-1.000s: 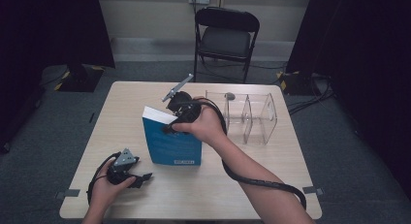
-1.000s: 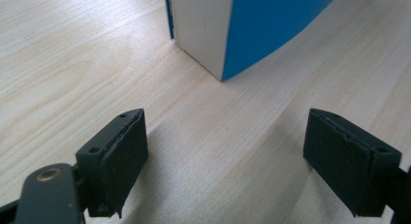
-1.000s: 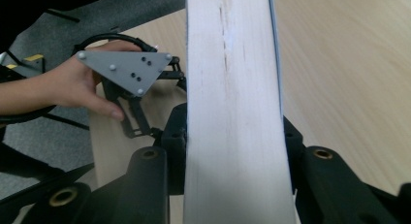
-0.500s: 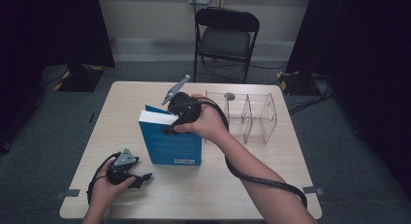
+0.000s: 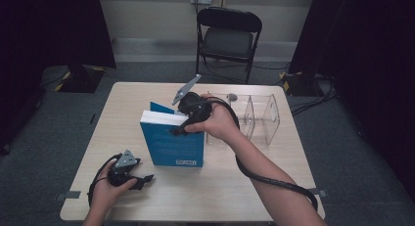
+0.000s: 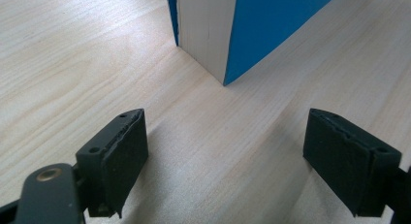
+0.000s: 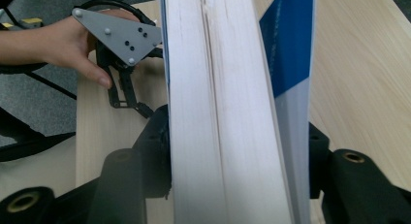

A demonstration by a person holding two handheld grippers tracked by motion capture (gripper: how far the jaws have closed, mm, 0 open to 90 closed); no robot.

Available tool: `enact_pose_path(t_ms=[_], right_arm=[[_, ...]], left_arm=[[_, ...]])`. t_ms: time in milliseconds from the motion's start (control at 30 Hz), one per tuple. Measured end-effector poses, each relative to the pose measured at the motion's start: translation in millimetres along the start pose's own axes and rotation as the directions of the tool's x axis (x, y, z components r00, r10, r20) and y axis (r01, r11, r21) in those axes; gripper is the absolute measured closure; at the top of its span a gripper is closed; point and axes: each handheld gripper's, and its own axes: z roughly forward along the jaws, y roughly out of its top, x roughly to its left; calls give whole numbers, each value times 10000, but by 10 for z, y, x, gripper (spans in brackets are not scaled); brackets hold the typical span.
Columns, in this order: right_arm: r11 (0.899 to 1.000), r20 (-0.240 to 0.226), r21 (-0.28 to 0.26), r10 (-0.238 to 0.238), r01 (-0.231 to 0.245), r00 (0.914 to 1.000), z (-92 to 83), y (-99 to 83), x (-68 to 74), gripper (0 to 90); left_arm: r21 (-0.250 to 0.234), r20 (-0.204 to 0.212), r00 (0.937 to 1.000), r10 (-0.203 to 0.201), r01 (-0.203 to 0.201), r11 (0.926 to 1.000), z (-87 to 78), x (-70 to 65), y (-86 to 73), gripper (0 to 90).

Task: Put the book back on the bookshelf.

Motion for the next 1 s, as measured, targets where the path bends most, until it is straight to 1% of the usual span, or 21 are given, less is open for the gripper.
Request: enact_pose_path(t_ms=[33, 133, 167, 200, 233, 300, 333, 367, 400, 433, 467, 500, 533, 600, 667, 700, 767, 800, 833, 933, 1000], right_arm=[[10000, -84, 16, 2, -2, 10000, -2, -41, -16, 455], [9997, -64, 153, 203, -202, 9998, -6, -94, -22, 451], [9997, -76, 186, 168, -167, 9998, -4, -110, -33, 461], [9997, -76, 186, 168, -167, 9998, -4, -110, -33, 461], [9996, -169, 193, 188, -185, 9997, 0, -130, -41, 465], [9997, -111, 42, 247, -246, 9996, 4, -164, -43, 483], [9997, -158, 42, 259, -259, 9995, 11, -172, -44, 492], [9998, -41, -50, 191, -192, 9998, 24, -167, -29, 501], [9998, -80, 13, 198, -198, 9998, 33, -160, -21, 514], [9995, -127, 64, 313, -312, 9994, 44, -155, -14, 518], [9995, -127, 64, 313, -312, 9994, 44, -155, -14, 518], [9990, -208, 47, 436, -435, 9988, 57, -152, -11, 528], [9992, -324, 111, 399, -396, 9987, 63, -150, -8, 549], [9998, -427, 96, 162, -158, 9990, 75, -151, 12, 571], [9999, -393, 99, 78, -74, 9992, 77, -151, 19, 569], [9996, -337, 155, 237, -232, 9992, 86, -150, 37, 566], [9993, -335, 195, 320, -314, 9989, 93, -151, 44, 557], [9983, -298, 295, 504, -495, 9983, 114, -151, 53, 533], [9973, -139, 422, 600, -593, 9981, 133, -146, 72, 530], [9982, -107, 354, 478, -474, 9988, 133, -149, 80, 533], [9981, 38, 319, 535, -536, 9986, 134, -151, 97, 517]], left_arm=[[-45, -18, 10000, -3, 3, 10000, 3, -1, -2, 159], [-46, -18, 10000, -4, 4, 10000, 4, -2, -2, 159], [-47, -17, 10000, -4, 4, 10000, 4, -1, -2, 159], [-47, -17, 10000, -4, 4, 10000, 4, -1, -2, 159], [-45, -17, 10000, -4, 4, 10000, 3, -1, -2, 159], [-45, -18, 10000, -3, 3, 10000, 3, -2, -2, 159], [-49, -21, 10000, -4, 4, 10000, 4, -2, -2, 159], [-49, -19, 10000, -4, 4, 10000, 4, -2, -2, 159], [-49, -19, 10000, -4, 4, 10000, 4, -2, -2, 159], [-28, -2, 10000, 30, -30, 10000, 2, 0, -3, 161], [-78, 2, 10000, -97, 97, 9999, 6, -10, -5, 161], [-74, 9, 10000, -94, 94, 9999, 5, -10, -5, 162], [-68, 15, 10000, -63, 63, 10000, 5, -10, -5, 162], [-85, 21, 10000, -86, 87, 9999, 6, -13, -6, 162], [-89, 26, 9999, -100, 100, 9999, 7, -14, -6, 161], [-61, 13, 10000, -26, 26, 10000, 4, -9, -5, 161], [-90, 25, 9999, -98, 99, 9999, 7, -14, -6, 161], [-74, 10, 10000, -42, 42, 10000, 5, -10, -5, 161], [-89, 18, 10000, -83, 83, 9999, 6, -12, -6, 161], [-88, 24, 10000, -93, 93, 9999, 7, -14, -6, 161], [-84, 27, 10000, -93, 93, 9999, 6, -13, -6, 161]])
